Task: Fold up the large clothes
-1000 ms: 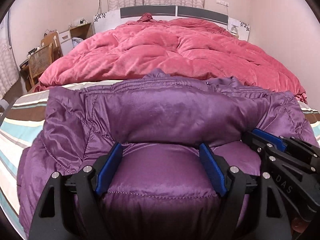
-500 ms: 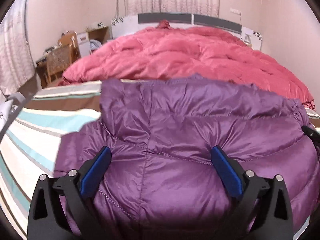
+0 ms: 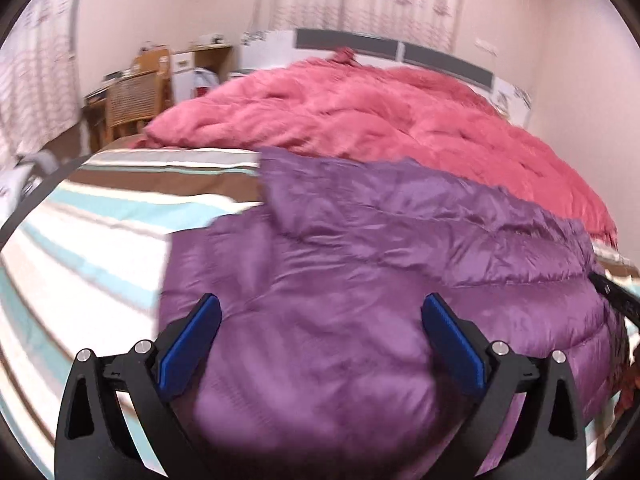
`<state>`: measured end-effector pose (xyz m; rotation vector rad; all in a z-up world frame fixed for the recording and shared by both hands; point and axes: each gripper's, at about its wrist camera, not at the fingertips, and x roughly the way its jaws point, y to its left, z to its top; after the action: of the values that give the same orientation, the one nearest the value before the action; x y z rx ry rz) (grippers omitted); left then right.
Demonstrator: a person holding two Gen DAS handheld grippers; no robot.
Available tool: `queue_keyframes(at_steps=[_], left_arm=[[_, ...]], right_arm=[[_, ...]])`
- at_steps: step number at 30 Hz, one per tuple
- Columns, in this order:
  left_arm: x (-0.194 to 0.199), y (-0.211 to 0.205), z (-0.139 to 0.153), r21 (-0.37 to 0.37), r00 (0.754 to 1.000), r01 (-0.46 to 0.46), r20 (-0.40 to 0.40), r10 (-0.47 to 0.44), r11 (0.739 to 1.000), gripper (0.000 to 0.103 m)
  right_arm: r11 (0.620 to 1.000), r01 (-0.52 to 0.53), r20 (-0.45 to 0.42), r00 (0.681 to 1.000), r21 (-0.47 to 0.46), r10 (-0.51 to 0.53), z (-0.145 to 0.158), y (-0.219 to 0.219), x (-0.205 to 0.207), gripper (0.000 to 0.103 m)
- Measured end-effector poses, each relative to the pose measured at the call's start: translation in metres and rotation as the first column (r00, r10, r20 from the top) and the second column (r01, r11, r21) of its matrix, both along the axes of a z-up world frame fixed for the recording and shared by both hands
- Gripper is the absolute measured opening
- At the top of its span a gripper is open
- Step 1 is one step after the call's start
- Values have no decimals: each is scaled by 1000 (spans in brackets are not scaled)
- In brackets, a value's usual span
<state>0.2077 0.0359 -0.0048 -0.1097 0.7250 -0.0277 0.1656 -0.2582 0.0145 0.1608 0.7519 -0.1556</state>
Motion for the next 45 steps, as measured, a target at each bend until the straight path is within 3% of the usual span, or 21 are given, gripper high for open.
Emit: queue_keyframes(at_steps=[8,23,27,31,37,41,45], left_arm=[[-28,51,-20,-117,983,-169,-88,159,979,101],[-50,63,-37,-181,962,-239,-177,207,954,101],[-52,62,-48,-257,957,-243,-224,187,936,101],[-53,53,-50,-323,972,-197,-185,142,926,101],[-48,35,-54,-400,987,-139,-129,94,906,99],[-45,34,-58,-472,989,-138,-112,96,871,89],[-39,34,-62,-513,987,-160,-102,126,843,84]], right_arm=[[993,-111,34,993,39,110,25,47,-31,22],[974,-219,10,976,59,219,22,96,-53,22],[970,-233,8,972,66,233,20,103,-53,22],[969,-242,-2,970,43,242,15,109,-48,22],[967,-255,-84,963,17,255,-15,115,-27,22],[964,-265,-98,959,7,264,-25,116,-23,22],[965,-261,-91,961,24,262,-27,114,-25,22]])
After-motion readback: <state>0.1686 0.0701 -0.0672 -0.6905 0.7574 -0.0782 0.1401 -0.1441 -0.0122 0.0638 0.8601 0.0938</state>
